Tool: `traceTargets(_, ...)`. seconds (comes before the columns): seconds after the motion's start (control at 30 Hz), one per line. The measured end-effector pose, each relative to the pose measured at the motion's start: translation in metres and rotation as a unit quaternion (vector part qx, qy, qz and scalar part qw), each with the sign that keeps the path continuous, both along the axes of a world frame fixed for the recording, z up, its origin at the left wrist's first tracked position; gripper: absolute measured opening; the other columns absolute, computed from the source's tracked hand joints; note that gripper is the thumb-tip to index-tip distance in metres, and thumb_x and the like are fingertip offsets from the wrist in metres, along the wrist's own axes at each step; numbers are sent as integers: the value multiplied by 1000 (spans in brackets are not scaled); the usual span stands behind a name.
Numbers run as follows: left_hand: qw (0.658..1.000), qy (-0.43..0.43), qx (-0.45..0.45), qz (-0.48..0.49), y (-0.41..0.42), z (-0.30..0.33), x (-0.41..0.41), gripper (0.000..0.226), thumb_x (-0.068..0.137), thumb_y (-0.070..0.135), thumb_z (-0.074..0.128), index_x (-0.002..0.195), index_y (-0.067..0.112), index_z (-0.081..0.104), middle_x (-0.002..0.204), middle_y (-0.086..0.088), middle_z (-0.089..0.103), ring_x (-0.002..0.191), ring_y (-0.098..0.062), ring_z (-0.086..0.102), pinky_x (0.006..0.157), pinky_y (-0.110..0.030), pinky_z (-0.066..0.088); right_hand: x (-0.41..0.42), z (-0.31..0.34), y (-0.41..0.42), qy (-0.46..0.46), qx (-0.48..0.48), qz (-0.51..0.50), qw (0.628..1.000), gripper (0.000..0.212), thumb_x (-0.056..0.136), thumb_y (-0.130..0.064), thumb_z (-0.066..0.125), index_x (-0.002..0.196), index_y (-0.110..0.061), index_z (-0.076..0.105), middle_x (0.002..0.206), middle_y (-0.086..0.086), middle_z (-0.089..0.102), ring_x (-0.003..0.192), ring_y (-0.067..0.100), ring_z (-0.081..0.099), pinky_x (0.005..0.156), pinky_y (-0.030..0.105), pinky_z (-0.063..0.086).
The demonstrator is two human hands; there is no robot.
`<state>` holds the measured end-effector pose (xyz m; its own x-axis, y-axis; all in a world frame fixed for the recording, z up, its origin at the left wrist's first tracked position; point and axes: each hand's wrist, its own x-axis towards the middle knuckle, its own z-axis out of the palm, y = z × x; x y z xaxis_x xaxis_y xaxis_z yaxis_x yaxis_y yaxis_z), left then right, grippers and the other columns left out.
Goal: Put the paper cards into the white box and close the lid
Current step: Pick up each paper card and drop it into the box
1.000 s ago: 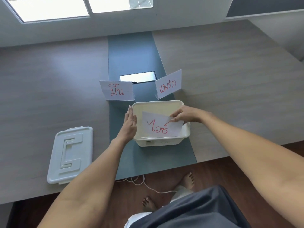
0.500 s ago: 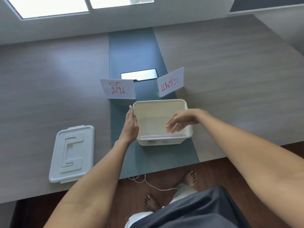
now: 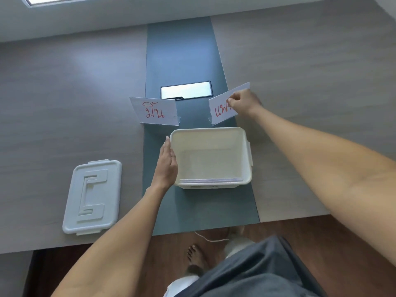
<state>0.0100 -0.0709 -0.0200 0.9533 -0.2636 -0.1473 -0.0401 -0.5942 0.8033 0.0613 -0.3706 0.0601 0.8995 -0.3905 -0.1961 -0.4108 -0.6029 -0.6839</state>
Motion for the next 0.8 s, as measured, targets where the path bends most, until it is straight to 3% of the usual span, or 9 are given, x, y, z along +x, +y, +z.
traceTargets(0.07,1000,-2,2,16,-3,0,2,52,107,18,23,158,15,12,165,4,16,151,-9,12,119,-20,10,15,-6,-11,-10,-46,-9,999,30,95,-17,50,115,-10,72,121,11,71,109,29,67,84,30,52)
traceTargets(0.2,999,-3,8,37,-9,0,7,52,107,20,24,158,18,14,164,7,17,150,-5,15,121,-23,13,40,-24,-34,16,-134,75,988,46,95,-15,50,140,-13,54,146,8,48,129,32,52,105,42,45)
traceTargets(0.3,999,-5,17,50,-13,-1,9,52,107,21,24,158,19,16,164,8,18,144,4,16,116,-14,12,56,-37,-47,55,-220,145,963,63,93,-12,54,154,-13,36,161,11,29,150,32,25,121,43,20)
traceTargets(0.4,998,-5,19,61,-16,-1,11,51,107,21,25,158,20,16,164,10,18,142,9,15,110,-3,9,73,-52,-60,149,-307,199,919,71,97,-18,51,160,-17,17,166,12,15,155,34,3,124,46,3)
traceTargets(0.47,998,-9,26,58,-13,0,9,52,107,22,25,158,21,16,164,12,18,144,8,15,108,-1,9,74,-58,-62,182,-354,204,894,65,97,-18,50,156,-17,24,160,16,25,152,39,11,123,49,4)
traceTargets(0.6,998,-9,30,62,-14,-1,8,51,107,24,25,158,23,16,163,15,18,148,2,16,115,-12,13,75,-54,-64,122,-401,202,885,41,88,1,54,127,-12,53,128,15,55,123,36,51,103,42,34)
traceTargets(0.8,998,-7,27,62,-14,0,10,52,107,25,26,158,25,17,163,14,19,149,-2,18,114,-16,14,66,-49,-63,74,-305,200,928,29,95,-1,42,118,-11,57,117,15,59,107,38,61,87,40,41)
